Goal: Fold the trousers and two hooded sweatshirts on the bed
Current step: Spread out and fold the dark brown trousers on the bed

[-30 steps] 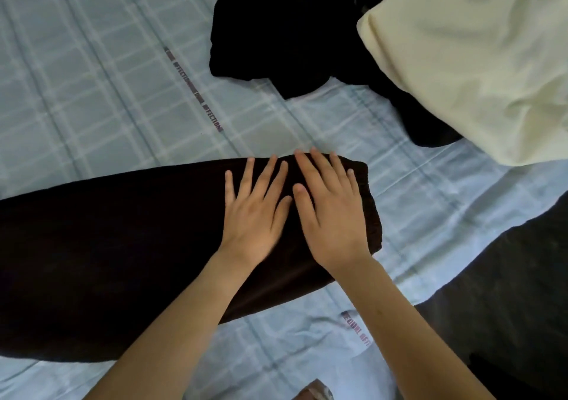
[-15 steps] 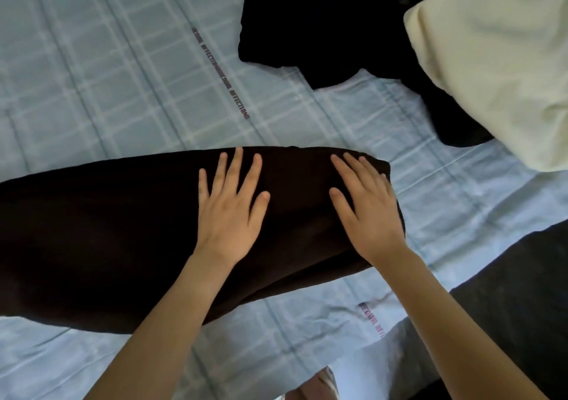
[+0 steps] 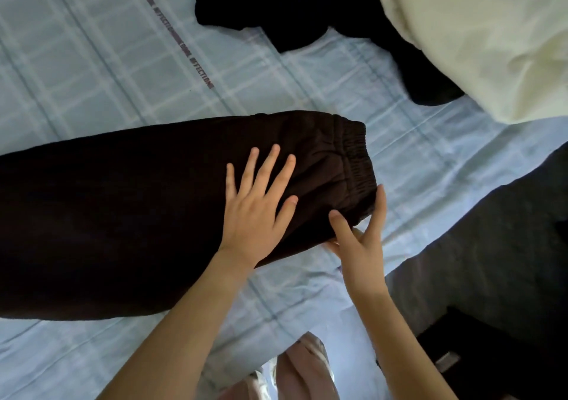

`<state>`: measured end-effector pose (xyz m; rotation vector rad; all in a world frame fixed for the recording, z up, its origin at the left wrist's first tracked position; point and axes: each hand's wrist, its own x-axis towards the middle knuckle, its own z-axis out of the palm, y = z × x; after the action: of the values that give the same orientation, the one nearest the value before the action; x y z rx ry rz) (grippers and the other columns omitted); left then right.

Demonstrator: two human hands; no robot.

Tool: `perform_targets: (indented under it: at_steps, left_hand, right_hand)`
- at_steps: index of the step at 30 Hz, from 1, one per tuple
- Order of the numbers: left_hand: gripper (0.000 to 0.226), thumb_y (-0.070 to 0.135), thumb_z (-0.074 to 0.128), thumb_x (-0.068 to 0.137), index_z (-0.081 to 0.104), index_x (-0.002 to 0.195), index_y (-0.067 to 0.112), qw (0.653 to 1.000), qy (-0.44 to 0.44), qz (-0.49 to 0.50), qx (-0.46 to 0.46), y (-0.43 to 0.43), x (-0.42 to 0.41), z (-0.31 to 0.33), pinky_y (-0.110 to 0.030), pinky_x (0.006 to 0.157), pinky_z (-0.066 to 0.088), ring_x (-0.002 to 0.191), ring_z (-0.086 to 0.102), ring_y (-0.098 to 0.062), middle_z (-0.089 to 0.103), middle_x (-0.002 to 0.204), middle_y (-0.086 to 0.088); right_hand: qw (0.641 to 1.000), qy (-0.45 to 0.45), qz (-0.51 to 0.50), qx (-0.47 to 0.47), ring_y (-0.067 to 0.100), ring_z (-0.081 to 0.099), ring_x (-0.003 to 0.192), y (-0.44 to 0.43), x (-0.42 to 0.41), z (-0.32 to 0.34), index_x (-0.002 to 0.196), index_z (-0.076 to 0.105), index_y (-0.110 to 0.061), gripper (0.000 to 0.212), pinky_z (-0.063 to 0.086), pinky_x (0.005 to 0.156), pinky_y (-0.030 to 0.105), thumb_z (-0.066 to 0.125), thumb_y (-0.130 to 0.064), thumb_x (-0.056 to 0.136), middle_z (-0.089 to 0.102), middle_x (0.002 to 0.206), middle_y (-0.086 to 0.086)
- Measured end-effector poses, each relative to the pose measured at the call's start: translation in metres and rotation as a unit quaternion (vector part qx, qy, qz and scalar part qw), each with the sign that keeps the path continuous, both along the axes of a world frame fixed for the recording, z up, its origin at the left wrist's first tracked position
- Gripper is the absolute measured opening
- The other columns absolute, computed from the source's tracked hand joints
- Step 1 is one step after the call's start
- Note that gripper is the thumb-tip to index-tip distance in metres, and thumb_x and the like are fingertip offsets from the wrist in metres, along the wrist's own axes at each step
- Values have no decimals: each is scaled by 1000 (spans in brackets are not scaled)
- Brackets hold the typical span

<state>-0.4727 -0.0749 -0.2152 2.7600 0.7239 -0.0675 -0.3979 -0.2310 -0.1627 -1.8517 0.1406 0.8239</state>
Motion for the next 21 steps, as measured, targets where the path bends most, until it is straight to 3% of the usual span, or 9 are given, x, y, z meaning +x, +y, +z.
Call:
perform_targets:
  at_steps: [1, 3, 6, 8, 11, 15, 18, 21]
  left_hand:
    - [61, 47, 33, 101, 15, 156, 30, 1000, -3, 0, 1, 0, 0, 0, -61, 118, 12, 152, 6, -27, 13, 165, 0]
    - [61, 47, 33, 100, 16, 156, 30, 1000, -7, 4, -1, 0, 1, -1, -60, 119, 11, 152, 6, -27, 13, 165, 0]
    - [61, 47, 32, 100, 17, 156, 30, 1000, -15, 10, -3, -1, 0, -1, -59, 119, 10, 152, 7, -27, 14, 165, 1]
    - [61, 47, 32, 100, 17, 156, 30, 1000, -20, 12, -6, -1, 0, 0, -59, 119, 9, 152, 7, -27, 14, 165, 1]
    - [60, 47, 32, 100, 18, 156, 30, 999, -26, 14, -11, 0, 0, 0, -58, 119, 8, 152, 8, -26, 15, 164, 1]
    - [60, 47, 31, 99, 18, 156, 32, 999, -38, 18, -26, 1, -2, 1, -56, 120, 7, 152, 6, -25, 15, 164, 3]
    - [60, 47, 30, 99, 16, 156, 34, 997, -56, 25, -56, 2, -4, 1, -55, 121, 6, 153, 3, -21, 13, 165, 6]
    - [62, 48, 35, 95, 19, 154, 38, 986, -93, 47, -130, 4, -3, 8, -56, 121, 4, 152, 1, -14, 13, 164, 12]
  right_hand:
    - [1000, -18, -11, 2, 36, 59, 69, 1, -2, -3, 144, 11, -68, 83, 57, 72, 25, 67, -32, 94, 57, 70, 24]
    - [997, -74, -20, -24, 15, 43, 51, 4, -4, -7, 147, 14, -62, 81, 46, 58, 14, 66, -31, 94, 42, 51, -1]
    - [990, -126, -60, -30, 4, 44, 52, 11, -8, -13, 149, 19, -57, 75, 44, 58, 12, 64, -31, 95, 46, 57, -16]
    - [987, -137, -80, -28, 1, 57, 70, 13, -4, -15, 148, 21, -57, 73, 50, 76, 17, 64, -35, 94, 62, 83, -15]
    - [990, -90, -108, 4, -1, 65, 100, 15, 16, -14, 148, 29, -52, 69, 51, 96, 26, 67, -43, 91, 68, 110, -16]
    - [997, -15, -51, 48, 16, 74, 94, 9, 65, -14, 141, 49, -32, 58, 57, 89, 33, 74, -35, 89, 76, 100, 6]
    - [989, 92, 73, 89, 24, 72, 105, 13, 96, -3, 124, 65, -10, 42, 55, 96, 42, 67, -36, 91, 75, 111, 11]
    - [979, 125, 140, 82, 35, 71, 102, 20, 101, 6, 113, 70, 0, 41, 59, 83, 42, 61, -35, 94, 74, 109, 17]
